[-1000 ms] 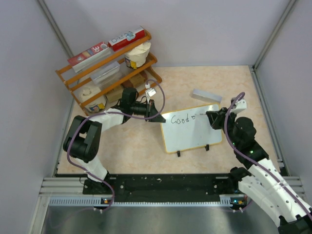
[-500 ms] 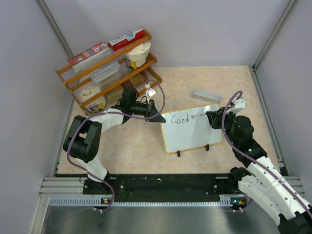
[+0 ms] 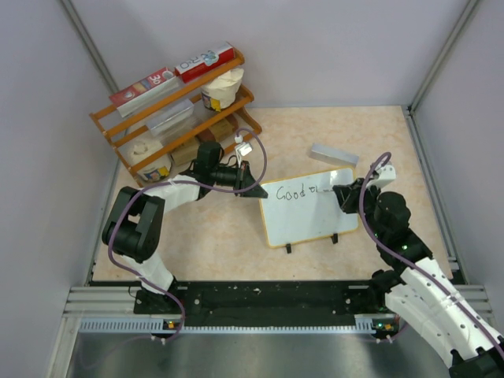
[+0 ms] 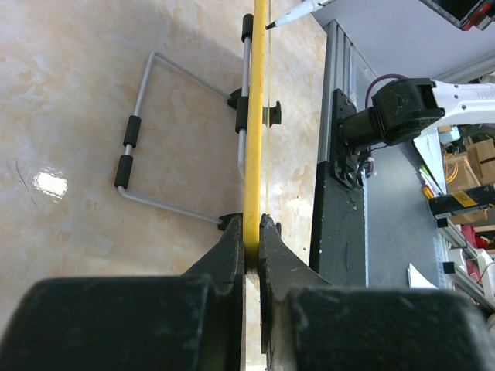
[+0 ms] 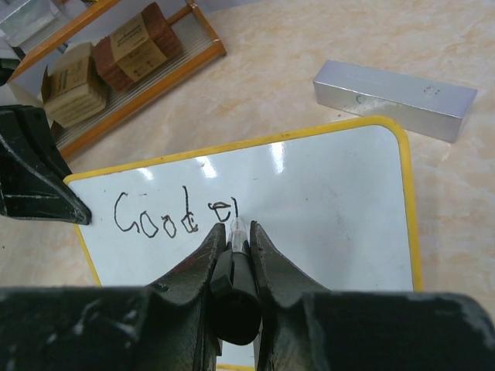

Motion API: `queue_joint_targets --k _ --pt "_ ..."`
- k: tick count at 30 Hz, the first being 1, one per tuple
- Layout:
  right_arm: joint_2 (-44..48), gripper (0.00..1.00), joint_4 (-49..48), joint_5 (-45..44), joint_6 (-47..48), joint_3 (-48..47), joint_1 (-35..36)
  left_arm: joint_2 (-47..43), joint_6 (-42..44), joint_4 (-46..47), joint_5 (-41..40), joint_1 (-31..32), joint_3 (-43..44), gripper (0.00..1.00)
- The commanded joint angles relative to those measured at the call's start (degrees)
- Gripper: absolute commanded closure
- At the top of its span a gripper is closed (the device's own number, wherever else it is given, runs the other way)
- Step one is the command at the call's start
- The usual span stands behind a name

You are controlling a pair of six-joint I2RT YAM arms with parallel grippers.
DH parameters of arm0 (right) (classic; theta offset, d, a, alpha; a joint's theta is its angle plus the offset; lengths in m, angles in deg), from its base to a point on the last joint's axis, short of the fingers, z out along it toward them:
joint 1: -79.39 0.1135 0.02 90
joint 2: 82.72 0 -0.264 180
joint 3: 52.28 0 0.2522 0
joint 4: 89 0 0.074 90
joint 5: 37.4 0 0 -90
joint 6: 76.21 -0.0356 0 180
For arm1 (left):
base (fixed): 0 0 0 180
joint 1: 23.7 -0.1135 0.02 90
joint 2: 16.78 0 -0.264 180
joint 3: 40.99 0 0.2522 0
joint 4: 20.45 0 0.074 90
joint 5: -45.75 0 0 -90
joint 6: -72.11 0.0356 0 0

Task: Write a sentence on the whiteboard

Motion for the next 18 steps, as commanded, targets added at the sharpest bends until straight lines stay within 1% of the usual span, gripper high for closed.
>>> queue_joint_targets --k 1,7,13,18 --pt "1.06 1.00 0.61 0.56 -0.02 0.72 0.34 1.34 6.35 -3.36 0.53 2.22 -1.04 1.00" --pt "0.80 1.00 -0.01 -0.32 -0.55 0.11 0.43 1.34 6.35 -3.36 0.53 2.30 -1.04 1.00" --pt "0.18 1.00 -3.17 -1.29 -0.90 -1.13 0.34 1.25 6.35 -3.36 0.62 2.30 -1.04 1.00" --pt "-0.52 1.00 -3.96 -1.90 -0.90 -1.92 0.34 1.25 6.26 -3.44 0.62 2.30 -1.04 1.00"
